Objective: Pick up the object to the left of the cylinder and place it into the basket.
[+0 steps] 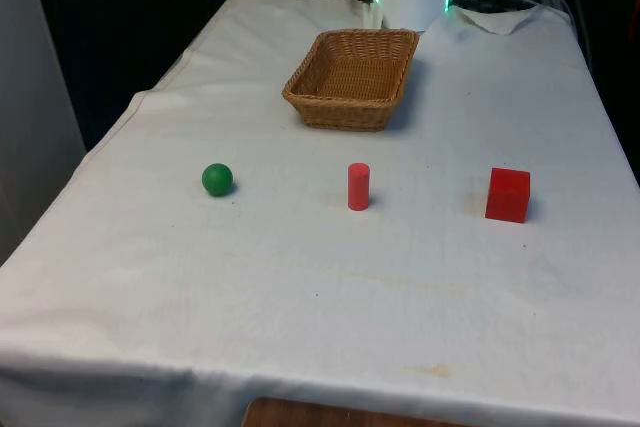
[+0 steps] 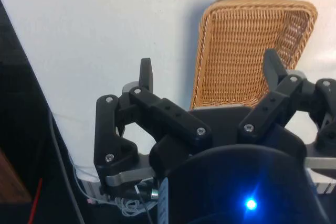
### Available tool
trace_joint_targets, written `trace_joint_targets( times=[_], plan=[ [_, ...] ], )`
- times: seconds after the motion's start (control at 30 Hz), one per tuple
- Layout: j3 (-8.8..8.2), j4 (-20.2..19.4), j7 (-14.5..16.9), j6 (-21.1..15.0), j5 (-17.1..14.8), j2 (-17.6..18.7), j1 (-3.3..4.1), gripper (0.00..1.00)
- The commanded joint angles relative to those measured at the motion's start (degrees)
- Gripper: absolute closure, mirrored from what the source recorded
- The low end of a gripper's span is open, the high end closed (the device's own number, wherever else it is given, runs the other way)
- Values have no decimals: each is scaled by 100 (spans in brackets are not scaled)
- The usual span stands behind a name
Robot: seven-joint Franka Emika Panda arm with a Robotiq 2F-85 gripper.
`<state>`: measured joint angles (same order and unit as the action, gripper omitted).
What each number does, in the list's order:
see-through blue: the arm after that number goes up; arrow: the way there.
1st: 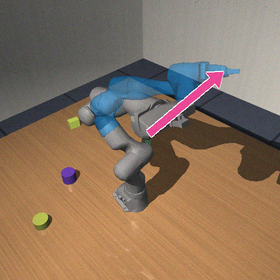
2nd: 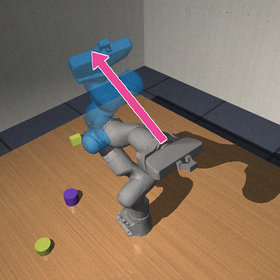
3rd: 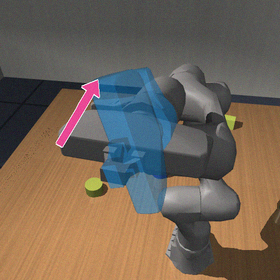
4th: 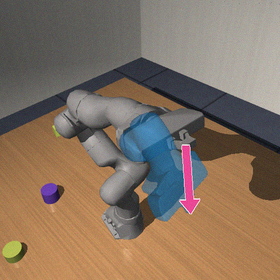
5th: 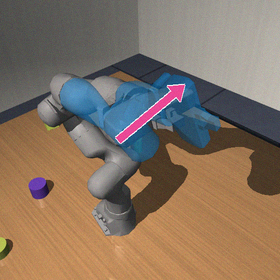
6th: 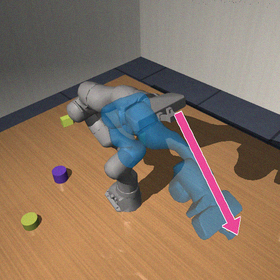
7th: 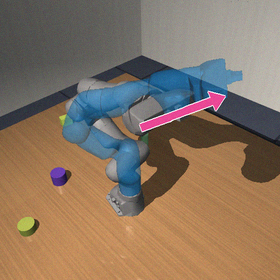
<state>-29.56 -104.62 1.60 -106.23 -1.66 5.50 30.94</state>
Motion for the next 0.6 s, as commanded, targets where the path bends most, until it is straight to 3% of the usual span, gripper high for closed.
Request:
trace_joint_targets(
  times=[0.0,0.2,0.57],
  plan=[
    [23,17,-23,-11,0,17,0,0],
    [172,189,-206,-132,11,206,34,0],
    [292,292,-275,-378,-57,435,23,0]
  ],
)
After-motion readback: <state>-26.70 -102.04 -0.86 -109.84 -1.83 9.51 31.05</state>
